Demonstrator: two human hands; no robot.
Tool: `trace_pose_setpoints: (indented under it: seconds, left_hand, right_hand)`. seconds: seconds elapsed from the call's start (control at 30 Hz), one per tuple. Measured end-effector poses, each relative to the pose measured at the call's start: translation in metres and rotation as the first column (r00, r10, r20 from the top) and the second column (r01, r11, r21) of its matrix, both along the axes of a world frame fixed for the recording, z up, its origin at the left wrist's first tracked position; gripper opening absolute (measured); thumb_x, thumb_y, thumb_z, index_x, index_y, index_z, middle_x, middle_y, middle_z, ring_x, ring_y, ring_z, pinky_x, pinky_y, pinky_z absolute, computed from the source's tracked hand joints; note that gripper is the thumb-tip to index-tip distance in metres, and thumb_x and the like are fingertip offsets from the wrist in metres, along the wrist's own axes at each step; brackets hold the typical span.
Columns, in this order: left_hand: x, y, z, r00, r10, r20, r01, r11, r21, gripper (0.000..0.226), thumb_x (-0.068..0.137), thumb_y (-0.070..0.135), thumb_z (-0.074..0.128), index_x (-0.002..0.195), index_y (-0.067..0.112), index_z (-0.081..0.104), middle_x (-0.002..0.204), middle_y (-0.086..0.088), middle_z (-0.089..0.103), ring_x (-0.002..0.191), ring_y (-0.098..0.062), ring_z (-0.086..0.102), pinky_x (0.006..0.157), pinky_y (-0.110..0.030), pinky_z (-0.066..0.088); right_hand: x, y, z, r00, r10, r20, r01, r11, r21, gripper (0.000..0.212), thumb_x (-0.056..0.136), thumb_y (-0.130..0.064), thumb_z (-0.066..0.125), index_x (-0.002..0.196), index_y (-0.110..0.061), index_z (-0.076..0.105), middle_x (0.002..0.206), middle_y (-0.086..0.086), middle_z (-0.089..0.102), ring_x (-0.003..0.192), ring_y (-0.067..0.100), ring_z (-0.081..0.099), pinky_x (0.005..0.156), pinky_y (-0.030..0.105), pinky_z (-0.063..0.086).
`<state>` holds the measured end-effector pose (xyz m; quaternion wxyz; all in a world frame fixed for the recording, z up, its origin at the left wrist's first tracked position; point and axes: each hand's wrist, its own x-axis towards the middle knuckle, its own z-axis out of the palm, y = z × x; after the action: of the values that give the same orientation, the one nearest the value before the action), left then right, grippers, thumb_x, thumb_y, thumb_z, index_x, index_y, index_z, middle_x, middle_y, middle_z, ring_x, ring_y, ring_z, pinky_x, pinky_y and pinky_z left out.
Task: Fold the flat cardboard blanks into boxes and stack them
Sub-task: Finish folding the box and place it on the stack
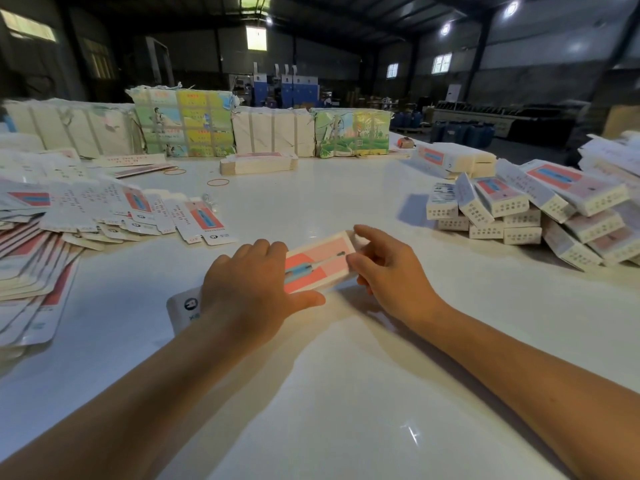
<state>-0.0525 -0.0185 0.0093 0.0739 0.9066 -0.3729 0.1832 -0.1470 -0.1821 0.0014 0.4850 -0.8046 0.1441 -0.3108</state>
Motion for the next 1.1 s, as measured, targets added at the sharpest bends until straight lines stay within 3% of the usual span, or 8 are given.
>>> trace_pose_setpoints:
  seconds: [0.3, 0.53, 0.63, 0.7, 0.77, 0.9, 0.97, 1.1]
  left_hand:
    - [-0.002, 0.000, -0.005, 0.988, -0.130, 0.086, 0.129, 0.991, 0.020, 0.075, 0.068, 0.082, 0.036, 0.121, 0.029, 0.041, 0.113, 0.012, 0.052, 0.095, -0.007, 0.049, 0.070, -0.022, 0.030]
    - [-0.002, 0.000, -0.003, 0.995, -0.094, 0.039, 0.096, 0.994, -0.057, 0.078, 0.066, 0.083, 0.032, 0.121, 0.028, 0.043, 0.112, 0.011, 0.053, 0.096, -0.010, 0.050, 0.070, -0.023, 0.032]
    - [-0.004, -0.001, 0.000, 0.997, -0.075, -0.018, 0.073, 0.994, -0.081, 0.084, 0.059, 0.083, 0.024, 0.120, 0.028, 0.043, 0.110, 0.010, 0.052, 0.090, -0.009, 0.047, 0.069, -0.024, 0.034]
    - [-0.007, -0.001, 0.000, 0.996, -0.080, -0.036, 0.076, 0.992, -0.104, 0.076, 0.066, 0.082, 0.034, 0.119, 0.029, 0.042, 0.108, 0.010, 0.051, 0.085, -0.007, 0.040, 0.067, -0.025, 0.033]
    - [-0.010, -0.002, 0.000, 0.995, -0.097, -0.033, 0.092, 0.987, -0.129, 0.069, 0.072, 0.078, 0.042, 0.119, 0.028, 0.042, 0.107, 0.009, 0.051, 0.084, -0.006, 0.040, 0.065, -0.025, 0.034]
    - [-0.017, -0.002, -0.001, 0.993, -0.116, -0.009, 0.114, 0.984, -0.138, 0.067, 0.074, 0.075, 0.042, 0.118, 0.024, 0.040, 0.106, 0.005, 0.049, 0.089, -0.011, 0.054, 0.066, -0.021, 0.041]
    - [-0.020, -0.003, -0.004, 0.993, -0.098, 0.063, 0.104, 0.989, -0.107, 0.067, 0.077, 0.074, 0.039, 0.120, 0.023, 0.038, 0.107, 0.005, 0.048, 0.093, -0.012, 0.056, 0.066, -0.018, 0.039]
    - [-0.026, 0.000, 0.001, 0.985, -0.111, 0.130, 0.127, 0.984, -0.121, 0.069, 0.076, 0.070, 0.040, 0.113, 0.012, 0.047, 0.095, -0.003, 0.053, 0.081, -0.018, 0.058, 0.059, -0.022, 0.037]
  right_hand:
    - [-0.003, -0.005, 0.002, 0.997, 0.039, -0.073, -0.047, 0.992, -0.116, 0.021, 0.090, -0.006, 0.055, 0.072, -0.013, 0.045, 0.065, -0.002, 0.049, 0.060, 0.010, 0.042, 0.058, 0.023, 0.035]
    - [-0.007, -0.016, 0.013, 0.986, -0.167, 0.013, 0.157, 0.888, -0.433, 0.027, 0.081, -0.026, 0.072, 0.103, -0.018, 0.060, 0.103, -0.004, 0.048, 0.086, 0.004, 0.046, 0.078, 0.019, 0.040]
    - [-0.004, -0.019, 0.015, 0.990, -0.142, -0.018, 0.143, 0.984, 0.110, 0.076, 0.077, -0.020, 0.076, 0.141, -0.018, 0.035, 0.124, 0.000, 0.042, 0.112, 0.016, 0.047, 0.094, 0.033, 0.043]
    - [-0.003, -0.015, 0.017, 0.986, 0.166, -0.006, -0.116, 0.714, 0.691, 0.065, 0.078, -0.013, 0.070, 0.137, -0.013, 0.043, 0.117, 0.010, 0.061, 0.100, 0.025, 0.062, 0.080, 0.039, 0.054]
    - [-0.002, -0.011, 0.017, 0.961, 0.260, 0.092, -0.218, 0.512, 0.831, 0.025, 0.082, -0.010, 0.060, 0.108, -0.009, 0.062, 0.099, 0.016, 0.071, 0.084, 0.028, 0.071, 0.068, 0.039, 0.060]
    - [-0.003, 0.002, 0.010, 0.995, 0.089, -0.036, -0.081, 0.981, 0.175, 0.021, 0.098, -0.018, 0.044, 0.090, -0.008, 0.060, 0.084, 0.014, 0.070, 0.075, 0.029, 0.069, 0.068, 0.041, 0.060]
    - [-0.005, 0.008, 0.004, 0.988, -0.037, -0.150, -0.013, 0.949, -0.316, 0.024, 0.098, -0.031, 0.043, 0.100, -0.010, 0.055, 0.089, 0.012, 0.067, 0.078, 0.028, 0.066, 0.073, 0.046, 0.057]
    - [-0.008, 0.014, 0.007, 0.997, 0.014, -0.076, -0.031, 0.971, -0.235, 0.034, 0.099, -0.040, 0.036, 0.104, -0.013, 0.056, 0.097, 0.008, 0.067, 0.087, 0.025, 0.064, 0.076, 0.044, 0.057]
